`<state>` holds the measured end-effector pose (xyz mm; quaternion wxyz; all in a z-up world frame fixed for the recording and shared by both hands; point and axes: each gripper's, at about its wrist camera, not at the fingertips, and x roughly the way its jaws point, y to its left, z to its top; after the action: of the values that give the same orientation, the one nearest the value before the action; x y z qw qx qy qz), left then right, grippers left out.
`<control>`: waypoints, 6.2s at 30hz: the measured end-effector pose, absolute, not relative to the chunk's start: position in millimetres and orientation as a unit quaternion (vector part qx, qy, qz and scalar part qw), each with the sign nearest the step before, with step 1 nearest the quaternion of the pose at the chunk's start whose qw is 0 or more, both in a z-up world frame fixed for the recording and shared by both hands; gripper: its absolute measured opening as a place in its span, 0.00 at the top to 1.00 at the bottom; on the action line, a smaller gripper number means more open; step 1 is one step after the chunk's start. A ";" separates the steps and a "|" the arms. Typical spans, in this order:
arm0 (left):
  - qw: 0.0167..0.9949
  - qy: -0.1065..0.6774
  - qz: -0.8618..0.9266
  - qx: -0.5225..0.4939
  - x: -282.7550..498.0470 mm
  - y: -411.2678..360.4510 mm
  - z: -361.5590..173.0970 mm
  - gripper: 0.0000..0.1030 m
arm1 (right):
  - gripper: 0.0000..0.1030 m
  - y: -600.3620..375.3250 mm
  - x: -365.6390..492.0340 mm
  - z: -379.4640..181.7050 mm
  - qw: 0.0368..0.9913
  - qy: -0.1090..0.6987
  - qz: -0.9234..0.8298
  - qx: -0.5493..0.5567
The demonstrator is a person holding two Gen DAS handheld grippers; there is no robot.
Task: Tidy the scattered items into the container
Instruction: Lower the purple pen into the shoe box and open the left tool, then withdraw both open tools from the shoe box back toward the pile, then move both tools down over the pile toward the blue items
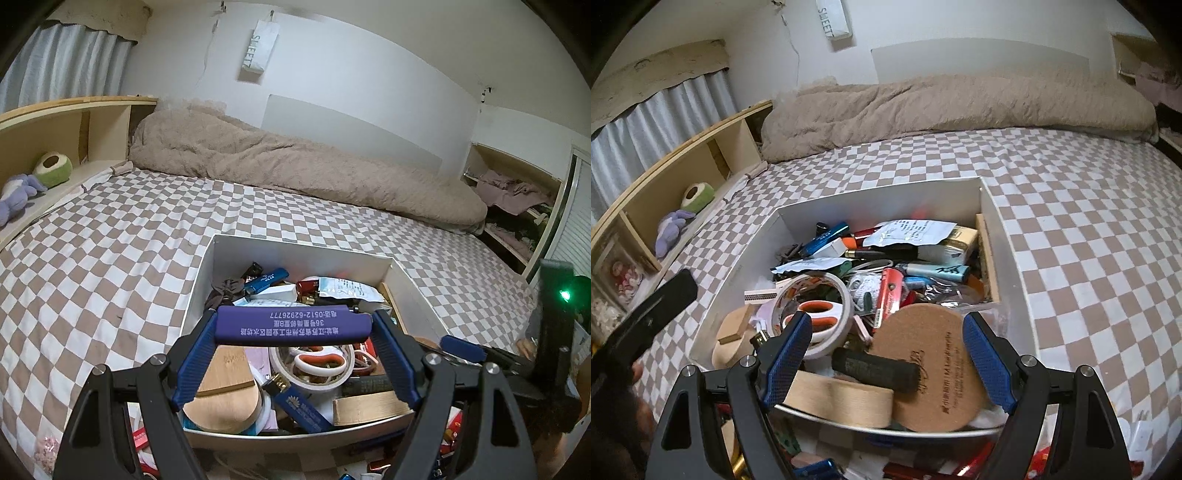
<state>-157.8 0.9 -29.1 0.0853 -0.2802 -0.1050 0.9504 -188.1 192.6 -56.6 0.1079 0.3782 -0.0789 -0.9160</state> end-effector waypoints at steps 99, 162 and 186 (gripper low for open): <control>0.074 -0.007 0.960 -0.270 -32.1 47.3 12.3 0.00 | 0.00 242.3 -7.9 4.6 0.064 0.014 -0.971 0.230; 0.039 -0.048 0.943 -0.326 -14.5 -25.9 -67.5 0.00 | 0.00 242.0 -1.2 -78.7 0.067 0.002 -0.944 0.322; 0.049 -0.031 0.920 -0.388 -1.3 -28.0 -120.8 0.00 | 0.00 257.2 5.5 -134.9 0.060 -0.038 -0.913 0.401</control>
<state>-1.3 -28.0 -120.8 0.0490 -0.3884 -0.0313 0.9197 5.5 257.2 -134.9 0.0604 0.4009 -0.0377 -0.9133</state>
